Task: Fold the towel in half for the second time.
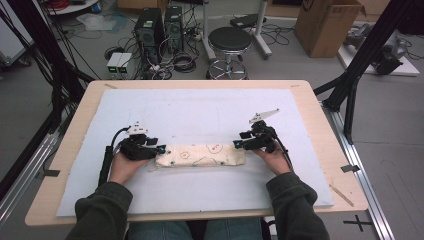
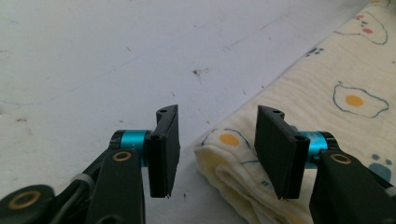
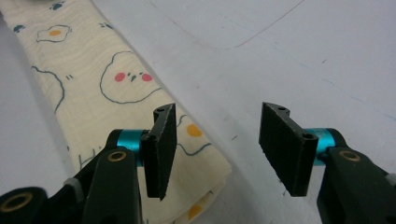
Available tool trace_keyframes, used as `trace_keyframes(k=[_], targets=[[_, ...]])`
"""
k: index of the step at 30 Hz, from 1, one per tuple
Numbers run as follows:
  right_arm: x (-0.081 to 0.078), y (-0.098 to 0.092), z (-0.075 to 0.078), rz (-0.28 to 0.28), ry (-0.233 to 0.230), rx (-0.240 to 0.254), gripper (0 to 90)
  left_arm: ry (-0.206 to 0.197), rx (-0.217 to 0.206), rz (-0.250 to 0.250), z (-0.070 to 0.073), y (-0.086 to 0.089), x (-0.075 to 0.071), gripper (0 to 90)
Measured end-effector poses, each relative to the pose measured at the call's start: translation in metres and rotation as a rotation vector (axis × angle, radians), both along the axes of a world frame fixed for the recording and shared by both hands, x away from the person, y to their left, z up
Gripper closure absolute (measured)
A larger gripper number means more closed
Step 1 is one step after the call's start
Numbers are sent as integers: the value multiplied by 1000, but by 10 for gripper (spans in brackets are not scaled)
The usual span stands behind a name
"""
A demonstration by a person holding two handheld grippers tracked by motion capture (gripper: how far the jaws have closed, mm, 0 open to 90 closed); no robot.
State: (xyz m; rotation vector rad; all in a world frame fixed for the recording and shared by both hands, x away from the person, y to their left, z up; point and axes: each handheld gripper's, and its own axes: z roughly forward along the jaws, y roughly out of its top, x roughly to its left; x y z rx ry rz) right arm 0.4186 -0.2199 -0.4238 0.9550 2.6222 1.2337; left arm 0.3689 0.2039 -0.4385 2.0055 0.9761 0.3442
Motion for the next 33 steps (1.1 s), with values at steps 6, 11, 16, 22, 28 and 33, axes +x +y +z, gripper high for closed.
trace_keyframes(k=[6, 11, 16, 22, 28, 33], targets=[[1, 5, -7, 13, 44, -31, 528, 35, 14, -22, -2, -1, 0, 539], [-1, 6, -9, 14, 56, -66, 554, 53, 24, -33, -4, -1, 0, 561], [-5, 1, -13, 9, 55, -49, 622, 45, 29, -33, -5, -1, -1, 562], [-11, 2, -13, 16, 37, -63, 692, 36, 28, -39, -5, -2, -3, 622], [-15, 5, -13, 17, 24, -69, 739, 31, 27, -57, -5, -4, -6, 709], [-17, 6, -12, 22, 3, -80, 767, 32, 25, -59, -5, -5, -8, 749]])
